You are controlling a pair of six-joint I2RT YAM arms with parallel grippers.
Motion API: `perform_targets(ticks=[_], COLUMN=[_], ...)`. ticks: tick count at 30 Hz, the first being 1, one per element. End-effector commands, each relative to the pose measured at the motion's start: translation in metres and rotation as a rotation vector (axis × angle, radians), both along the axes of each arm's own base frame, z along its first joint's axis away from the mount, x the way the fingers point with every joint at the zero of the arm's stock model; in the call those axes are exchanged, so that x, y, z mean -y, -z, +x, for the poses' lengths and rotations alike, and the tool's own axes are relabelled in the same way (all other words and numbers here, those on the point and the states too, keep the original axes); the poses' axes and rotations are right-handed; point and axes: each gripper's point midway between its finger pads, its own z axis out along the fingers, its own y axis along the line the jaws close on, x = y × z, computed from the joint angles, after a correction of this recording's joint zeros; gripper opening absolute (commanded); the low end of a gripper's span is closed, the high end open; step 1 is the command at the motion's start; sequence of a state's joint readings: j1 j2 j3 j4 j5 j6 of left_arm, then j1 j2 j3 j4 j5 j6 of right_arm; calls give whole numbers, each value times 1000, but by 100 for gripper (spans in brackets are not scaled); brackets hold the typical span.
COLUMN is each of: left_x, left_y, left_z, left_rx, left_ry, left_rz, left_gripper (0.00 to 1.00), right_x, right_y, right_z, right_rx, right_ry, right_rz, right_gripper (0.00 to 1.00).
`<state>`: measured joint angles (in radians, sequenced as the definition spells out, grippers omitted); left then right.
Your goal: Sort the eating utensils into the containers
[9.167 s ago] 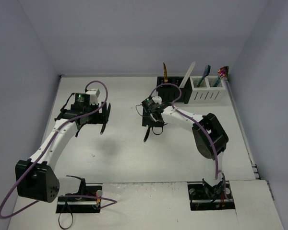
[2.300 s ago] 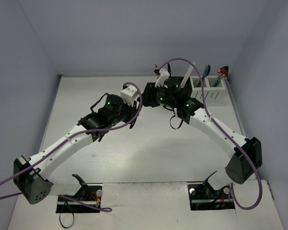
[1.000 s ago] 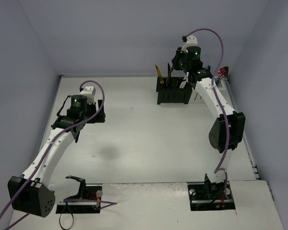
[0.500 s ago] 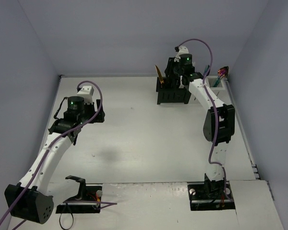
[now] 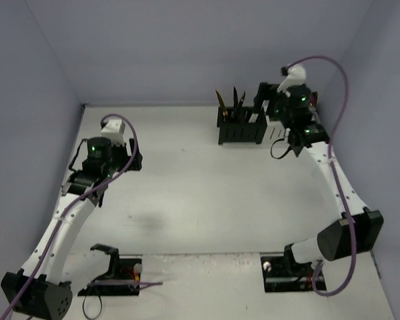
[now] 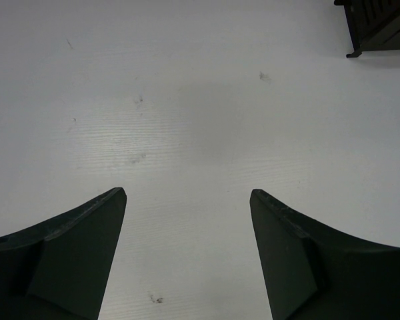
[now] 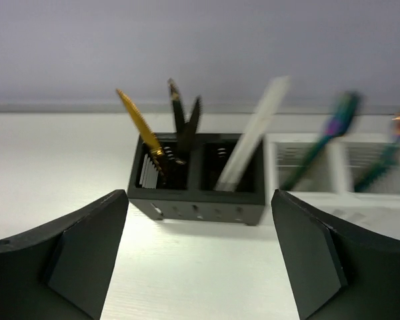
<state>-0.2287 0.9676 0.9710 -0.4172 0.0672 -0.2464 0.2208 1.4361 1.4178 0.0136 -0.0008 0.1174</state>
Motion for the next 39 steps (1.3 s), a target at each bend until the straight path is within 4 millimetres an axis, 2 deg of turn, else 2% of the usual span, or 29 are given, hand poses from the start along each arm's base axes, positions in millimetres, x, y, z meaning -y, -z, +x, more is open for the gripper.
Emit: perform_targets(ticks=[1,2,4,8,11,14,17,24,39], left_x=[-8,-11,-19,-36,-46,-54,-63,-73,-78], left_y=[-49,-60,-70,-90,-100,-103,-102,-94,-90], left_z=[-6,-9,-20,-38,-56,-70,-84,-98,-105], left_rx=[125,148,169,215,246,261,268,273,275], left_ry=[-25,-37,-50,-100,-129,-151,-183,-222,-244], left_rz=[-4,-1,22,61,73,79,91,99,96], left_gripper=[72,72,72,73,73,74,75,77,79], right_x=[64,70,87,110,120,124,122,120,116], right_y=[-72,-76,-78,-88,-85,-79,-79,-77,-77], right_z=[-84,-97,-135,-186,-207,-220,-229,-234,-235], right_rx=[206,225,246,297,315,331,353,364,367], right_ry=[226,246,303,369,395,403,386,363,343], right_rz=[-16,-15,-10,-27,-44,-34,-21,-26,-24], right_gripper=[91,92,97,100,100,100,100,100,100])
